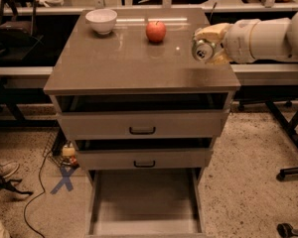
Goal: Pick green can from bottom drawer and place on counter
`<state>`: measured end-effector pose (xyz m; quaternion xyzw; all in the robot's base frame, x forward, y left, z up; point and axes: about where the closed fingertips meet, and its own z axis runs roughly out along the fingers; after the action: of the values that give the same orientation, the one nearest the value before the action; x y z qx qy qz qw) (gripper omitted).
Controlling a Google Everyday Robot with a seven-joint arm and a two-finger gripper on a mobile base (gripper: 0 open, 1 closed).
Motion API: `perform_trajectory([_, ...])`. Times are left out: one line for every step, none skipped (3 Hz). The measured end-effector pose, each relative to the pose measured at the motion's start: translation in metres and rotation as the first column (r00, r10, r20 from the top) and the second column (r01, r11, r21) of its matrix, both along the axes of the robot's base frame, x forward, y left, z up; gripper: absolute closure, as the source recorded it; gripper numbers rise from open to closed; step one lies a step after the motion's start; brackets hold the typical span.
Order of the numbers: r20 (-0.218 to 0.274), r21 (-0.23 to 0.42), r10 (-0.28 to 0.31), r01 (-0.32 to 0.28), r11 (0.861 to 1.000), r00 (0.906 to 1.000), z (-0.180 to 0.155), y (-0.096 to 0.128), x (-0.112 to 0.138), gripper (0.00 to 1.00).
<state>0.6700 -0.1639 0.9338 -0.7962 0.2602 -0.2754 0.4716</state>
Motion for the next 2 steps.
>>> perform_trajectory([0.001,-0.075,0.03,-0.03,0.997,0.9995,-0.0087,0.0256,0.0207,1.0])
perform_trajectory([0.001,-0.081,0.039,-0.039,0.996,0.9992,-0.0102,0.0323,0.0231,1.0])
